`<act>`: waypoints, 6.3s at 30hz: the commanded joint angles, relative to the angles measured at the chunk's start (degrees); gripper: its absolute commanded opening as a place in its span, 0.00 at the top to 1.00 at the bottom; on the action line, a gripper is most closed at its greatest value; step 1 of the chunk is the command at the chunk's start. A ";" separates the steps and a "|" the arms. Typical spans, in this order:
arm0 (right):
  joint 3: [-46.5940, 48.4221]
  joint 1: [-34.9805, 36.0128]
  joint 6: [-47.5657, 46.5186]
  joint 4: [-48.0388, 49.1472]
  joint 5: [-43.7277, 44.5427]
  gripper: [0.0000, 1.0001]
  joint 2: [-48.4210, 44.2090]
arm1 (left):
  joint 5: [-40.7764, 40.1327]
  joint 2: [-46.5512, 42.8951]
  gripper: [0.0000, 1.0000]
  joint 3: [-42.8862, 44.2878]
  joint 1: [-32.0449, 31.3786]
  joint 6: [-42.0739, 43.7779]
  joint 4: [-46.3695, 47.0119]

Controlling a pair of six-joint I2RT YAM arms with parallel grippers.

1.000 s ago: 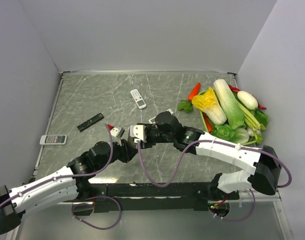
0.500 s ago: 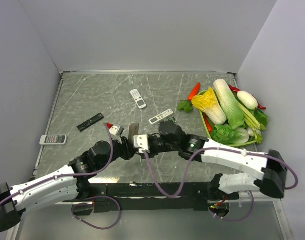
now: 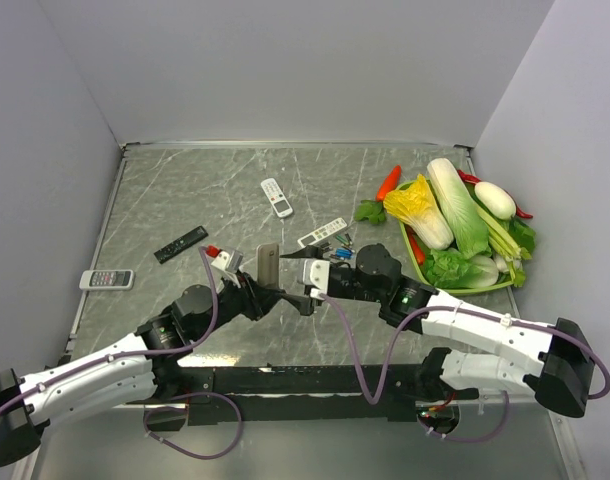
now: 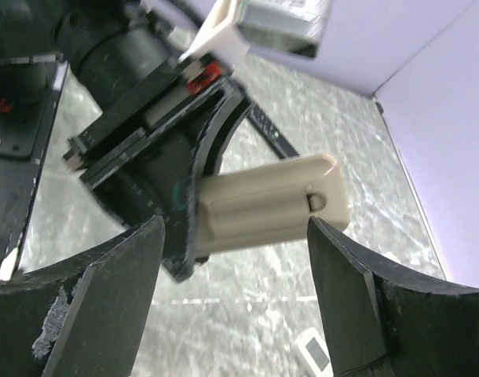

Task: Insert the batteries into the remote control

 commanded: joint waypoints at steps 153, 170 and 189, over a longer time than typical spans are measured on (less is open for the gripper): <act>15.79 0.06 14.63 -17.56 5.36 0.41 9.20 | 0.11 -7.99 0.99 -4.73 3.70 1.65 3.77; 26.86 -1.97 55.16 -30.74 28.27 0.02 10.76 | 1.43 -10.27 0.99 -10.44 3.78 9.12 12.64; 31.25 1.46 57.20 -28.45 29.83 0.15 18.24 | 2.66 -8.51 0.99 -10.18 3.70 8.25 13.87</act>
